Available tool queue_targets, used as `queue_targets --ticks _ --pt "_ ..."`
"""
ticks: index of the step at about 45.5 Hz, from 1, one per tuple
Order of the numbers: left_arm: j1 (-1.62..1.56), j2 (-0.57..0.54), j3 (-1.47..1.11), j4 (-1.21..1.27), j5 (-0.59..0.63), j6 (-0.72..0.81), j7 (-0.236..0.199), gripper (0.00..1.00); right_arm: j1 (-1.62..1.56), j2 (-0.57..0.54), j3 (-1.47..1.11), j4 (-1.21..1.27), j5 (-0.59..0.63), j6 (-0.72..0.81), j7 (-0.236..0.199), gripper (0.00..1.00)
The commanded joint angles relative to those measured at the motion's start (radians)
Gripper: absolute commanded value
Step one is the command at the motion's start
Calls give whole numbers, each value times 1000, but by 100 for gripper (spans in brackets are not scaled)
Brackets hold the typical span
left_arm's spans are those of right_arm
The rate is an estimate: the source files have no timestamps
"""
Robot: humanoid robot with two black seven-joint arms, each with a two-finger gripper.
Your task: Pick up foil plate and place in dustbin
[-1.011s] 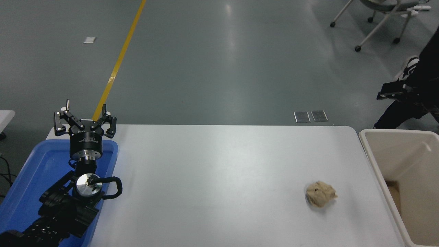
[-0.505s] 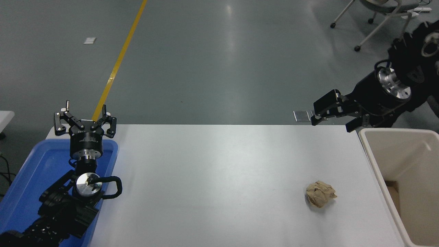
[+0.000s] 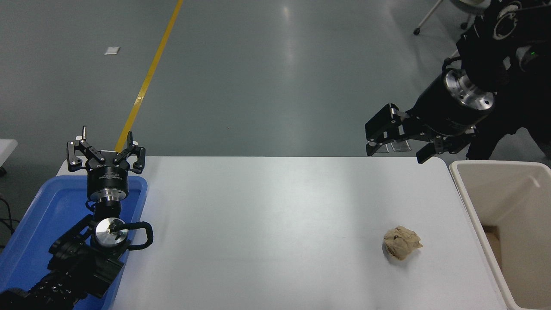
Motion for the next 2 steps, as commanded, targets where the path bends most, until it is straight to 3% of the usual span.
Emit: queue_targets --ticks 1,2 --pt "0 0 0 0 0 0 0 99 33 65 -12 4 83 1 -5 100" --pt "0 0 0 0 0 0 0 99 33 65 -12 4 85 1 -5 100"
